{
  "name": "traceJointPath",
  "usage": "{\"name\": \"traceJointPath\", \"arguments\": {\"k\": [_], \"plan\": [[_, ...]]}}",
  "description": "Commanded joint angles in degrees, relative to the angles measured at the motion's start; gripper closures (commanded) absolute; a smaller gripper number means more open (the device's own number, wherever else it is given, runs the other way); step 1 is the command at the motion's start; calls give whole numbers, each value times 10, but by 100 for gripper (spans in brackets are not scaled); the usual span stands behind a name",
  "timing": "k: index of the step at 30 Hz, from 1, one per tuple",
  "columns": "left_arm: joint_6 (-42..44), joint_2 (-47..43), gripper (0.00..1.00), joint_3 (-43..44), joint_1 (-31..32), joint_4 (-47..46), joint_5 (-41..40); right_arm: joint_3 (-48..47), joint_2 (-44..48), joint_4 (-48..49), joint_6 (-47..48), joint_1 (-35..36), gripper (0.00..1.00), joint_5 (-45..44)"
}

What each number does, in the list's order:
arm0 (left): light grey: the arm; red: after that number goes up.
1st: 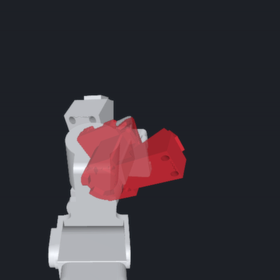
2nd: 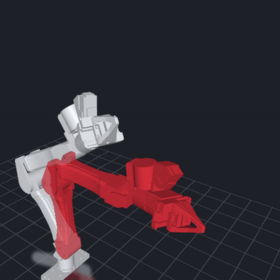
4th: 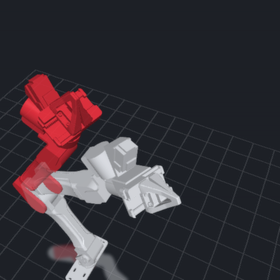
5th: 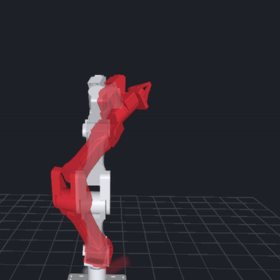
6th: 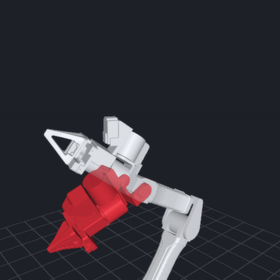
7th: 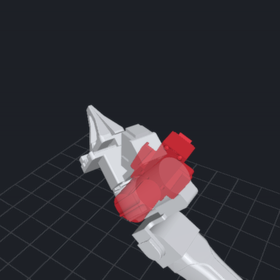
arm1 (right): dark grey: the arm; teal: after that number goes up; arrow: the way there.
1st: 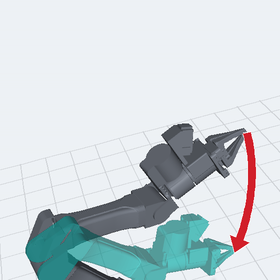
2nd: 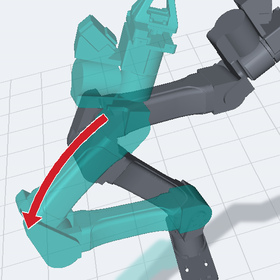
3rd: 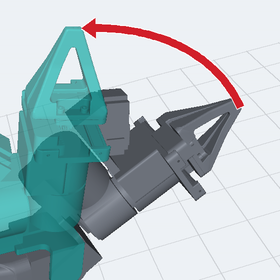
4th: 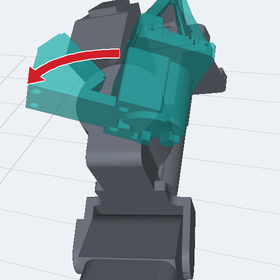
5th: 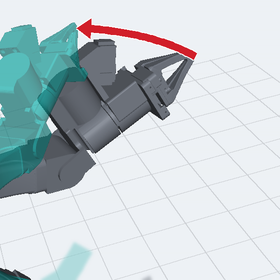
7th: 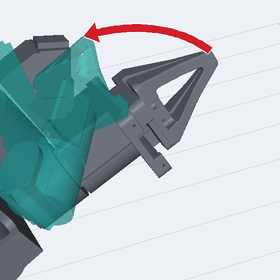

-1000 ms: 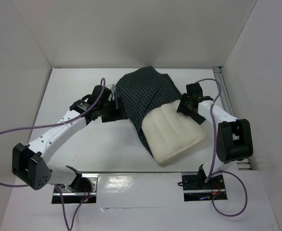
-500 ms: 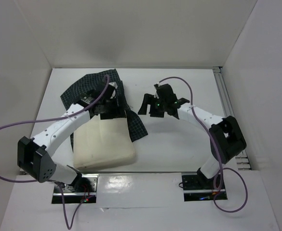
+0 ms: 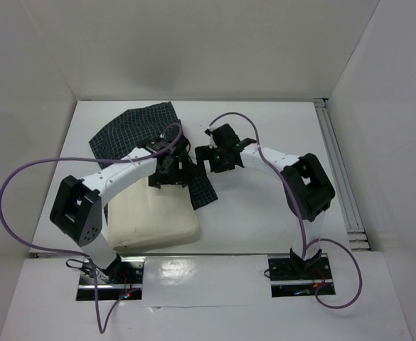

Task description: Put the pillow into the pillowcase

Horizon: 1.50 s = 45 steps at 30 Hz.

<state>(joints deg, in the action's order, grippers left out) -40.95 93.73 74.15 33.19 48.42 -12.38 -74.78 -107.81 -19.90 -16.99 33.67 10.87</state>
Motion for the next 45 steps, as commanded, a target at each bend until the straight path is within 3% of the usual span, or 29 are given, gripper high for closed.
{"name": "traceJointPath", "arguments": {"k": [1,4,8,9,10,11,13,14,17,24,31,36,45], "plan": [[-21,33,6,-1,9,18,-40,-37,-21,2,42,4,1,8],[-21,49,8,-16,9,5,-41,-28,-35,38,42,10,1,45],[-26,71,30,-22,4,-24,-35,-23,-63,58,42,10,8,92],[-32,71,60,-22,-5,-30,-18,-16,-63,72,42,10,13,93],[-40,71,82,-22,-10,-30,-12,-16,-63,72,42,10,27,99],[-40,71,100,-15,-15,-30,-6,-11,-63,81,42,15,33,109],[-46,71,100,-7,-21,-35,1,-3,-63,95,42,15,49,115],[-46,65,100,-1,-26,-35,1,4,-63,95,42,15,70,120],[-46,50,100,12,-32,-40,7,10,-57,101,32,15,99,120],[-62,22,100,48,-78,-40,12,60,11,106,20,32,100,105],[-88,8,100,120,-102,-29,-25,116,112,83,6,93,100,105],[-99,55,100,175,-108,-7,-56,145,196,61,-22,133,100,128],[-126,159,100,214,-102,-12,-92,173,298,-21,-23,133,100,196]]}}
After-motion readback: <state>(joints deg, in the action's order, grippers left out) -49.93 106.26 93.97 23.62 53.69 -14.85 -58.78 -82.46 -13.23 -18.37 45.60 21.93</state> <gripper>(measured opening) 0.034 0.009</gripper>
